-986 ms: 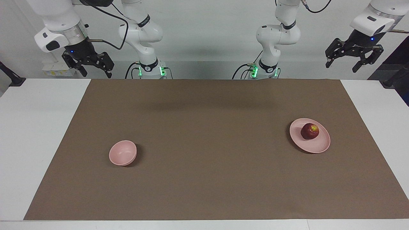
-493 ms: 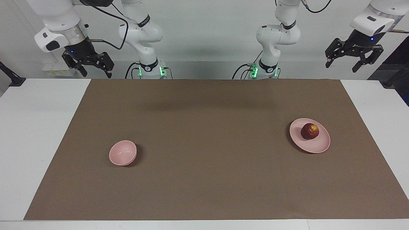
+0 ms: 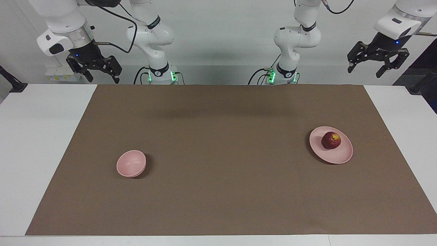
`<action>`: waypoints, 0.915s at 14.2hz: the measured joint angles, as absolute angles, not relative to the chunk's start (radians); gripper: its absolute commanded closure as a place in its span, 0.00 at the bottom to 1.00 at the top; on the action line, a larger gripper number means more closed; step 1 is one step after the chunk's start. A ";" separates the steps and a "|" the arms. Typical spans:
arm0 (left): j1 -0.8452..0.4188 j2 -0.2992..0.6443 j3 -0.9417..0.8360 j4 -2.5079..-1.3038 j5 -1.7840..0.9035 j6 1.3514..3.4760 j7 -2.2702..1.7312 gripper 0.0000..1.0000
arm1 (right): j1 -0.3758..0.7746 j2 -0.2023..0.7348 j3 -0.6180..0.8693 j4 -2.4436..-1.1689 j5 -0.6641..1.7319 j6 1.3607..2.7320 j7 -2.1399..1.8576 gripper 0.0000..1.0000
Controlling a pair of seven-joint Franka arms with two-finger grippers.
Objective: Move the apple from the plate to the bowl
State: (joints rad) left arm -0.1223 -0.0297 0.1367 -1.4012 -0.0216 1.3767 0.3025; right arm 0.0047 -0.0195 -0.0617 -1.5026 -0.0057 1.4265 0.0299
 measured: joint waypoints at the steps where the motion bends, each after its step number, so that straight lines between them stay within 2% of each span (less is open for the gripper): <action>1: -0.122 -0.030 0.137 -1.402 -0.022 1.383 0.303 0.00 | 0.005 -0.020 -0.062 -1.503 -0.006 1.426 0.030 0.00; 5: -0.123 -0.037 0.135 -1.459 -0.022 1.448 0.303 0.00 | 0.005 -0.020 -0.062 -1.503 -0.006 1.426 0.030 0.00; 13: -0.117 -0.051 0.139 -1.769 -0.022 1.745 0.310 0.00 | 0.005 -0.020 -0.062 -1.503 -0.006 1.426 0.030 0.00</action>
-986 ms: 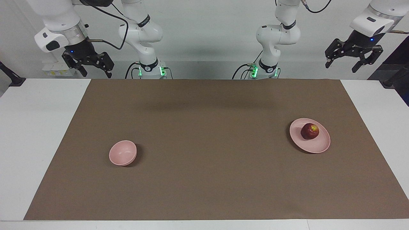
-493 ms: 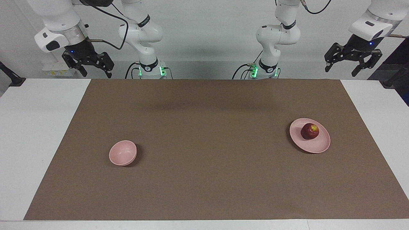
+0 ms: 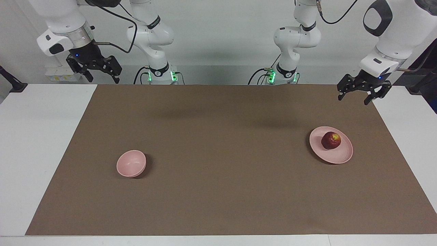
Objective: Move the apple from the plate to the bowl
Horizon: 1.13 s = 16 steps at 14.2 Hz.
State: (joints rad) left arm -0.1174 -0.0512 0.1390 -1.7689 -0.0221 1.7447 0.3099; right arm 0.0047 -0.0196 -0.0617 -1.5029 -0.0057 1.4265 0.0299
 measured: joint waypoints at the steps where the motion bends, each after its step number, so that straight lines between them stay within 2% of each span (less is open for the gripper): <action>1: -0.115 -0.052 0.139 -1.813 -0.022 1.790 0.312 0.00 | 0.005 -0.020 -0.062 -1.503 -0.006 1.426 0.030 0.00; 9: -0.072 -0.043 0.142 -2.087 -0.022 2.075 0.366 0.00 | 0.005 -0.020 -0.062 -1.503 -0.006 1.426 0.030 0.00; 16: -0.065 0.090 0.141 -2.151 -0.022 2.351 0.371 0.00 | -0.012 -0.020 -0.074 -1.503 -0.007 1.426 0.030 0.00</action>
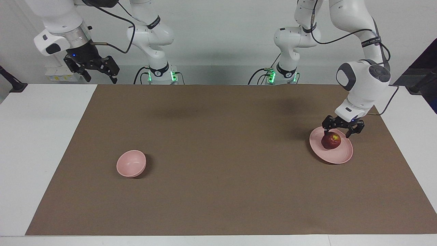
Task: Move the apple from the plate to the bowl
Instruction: 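Reach the left gripper to the red apple on the plate and grasp it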
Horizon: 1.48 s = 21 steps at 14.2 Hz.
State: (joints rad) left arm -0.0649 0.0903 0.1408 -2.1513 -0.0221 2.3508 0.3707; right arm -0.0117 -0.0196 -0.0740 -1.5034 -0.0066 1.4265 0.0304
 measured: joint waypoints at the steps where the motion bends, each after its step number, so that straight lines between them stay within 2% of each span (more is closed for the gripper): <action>1: -0.064 0.105 0.141 -2.152 -0.022 2.375 0.371 0.00 | -0.015 -0.020 -0.076 -1.503 -0.006 1.426 0.030 0.00; 3: -0.062 0.123 0.141 -2.154 -0.023 2.390 0.370 0.00 | -0.014 -0.020 -0.071 -1.503 -0.005 1.427 0.030 0.00; 4: -0.058 0.125 0.141 -2.157 -0.030 2.391 0.370 0.07 | -0.011 -0.020 -0.067 -1.504 -0.005 1.430 0.030 0.00; 5: -0.056 0.126 0.141 -2.161 -0.047 2.391 0.370 0.25 | -0.008 -0.020 -0.064 -1.504 -0.005 1.432 0.030 0.00; 6: -0.056 0.126 0.141 -2.167 -0.067 2.393 0.370 0.35 | -0.006 -0.020 -0.062 -1.504 -0.005 1.432 0.030 0.00; 7: -0.056 0.126 0.141 -2.170 -0.075 2.394 0.370 0.53 | -0.007 -0.020 -0.062 -1.504 -0.005 1.433 0.031 0.00; 9: -0.056 0.124 0.141 -2.172 -0.079 2.394 0.370 0.82 | -0.012 -0.020 -0.070 -1.504 -0.005 1.435 0.031 0.00; 11: -0.056 0.124 0.141 -2.172 -0.079 2.394 0.370 0.93 | -0.012 -0.020 -0.072 -1.504 -0.005 1.435 0.031 0.00; 12: -0.056 0.124 0.141 -2.172 -0.079 2.394 0.370 0.97 | -0.012 -0.020 -0.072 -1.504 -0.005 1.435 0.031 0.00; 17: -0.057 0.089 0.136 -2.158 -0.081 2.369 0.370 1.00 | -0.006 -0.018 -0.069 -1.537 0.098 1.420 0.194 0.00; 21: -0.058 -0.001 0.102 -2.068 -0.125 2.118 0.332 1.00 | -0.003 0.013 -0.059 -1.590 0.276 1.418 0.450 0.00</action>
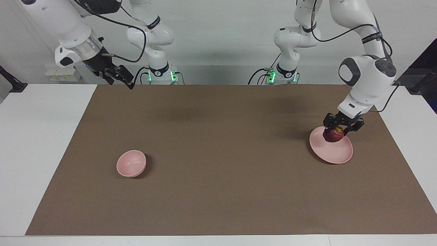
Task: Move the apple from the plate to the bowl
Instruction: 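Reach the left gripper to the red apple on the plate and grasp it, then lift the apple with the left gripper while the right gripper approaches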
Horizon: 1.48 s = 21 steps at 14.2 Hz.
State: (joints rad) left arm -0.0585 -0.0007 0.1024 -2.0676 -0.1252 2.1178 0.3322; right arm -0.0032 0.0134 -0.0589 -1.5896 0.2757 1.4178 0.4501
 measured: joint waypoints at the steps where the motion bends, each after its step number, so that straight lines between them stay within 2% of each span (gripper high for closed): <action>1: -0.061 -0.018 0.082 -2.040 -0.170 2.061 0.308 1.00 | -0.002 0.034 -0.058 -1.597 0.331 1.419 0.517 0.00; 5: -0.136 -0.045 0.012 -2.006 -0.351 1.986 0.117 1.00 | 0.026 0.125 -0.057 -1.626 0.573 1.461 0.760 0.00; 9: -0.302 -0.045 -0.018 -2.003 -0.511 2.002 -0.102 1.00 | 0.074 0.140 -0.058 -1.739 0.820 1.615 0.914 0.00; 11: -0.350 -0.045 -0.044 -2.000 -0.609 2.063 -0.175 1.00 | 0.108 0.136 -0.058 -1.799 0.929 1.725 0.972 0.00; 15: -0.361 -0.044 -0.124 -2.001 -0.790 2.276 -0.240 1.00 | 0.184 0.122 -0.058 -1.881 1.109 1.897 1.040 0.00; 21: -0.364 -0.041 -0.237 -2.006 -0.965 2.517 -0.249 1.00 | 0.229 0.114 -0.057 -1.928 1.149 1.915 1.040 0.00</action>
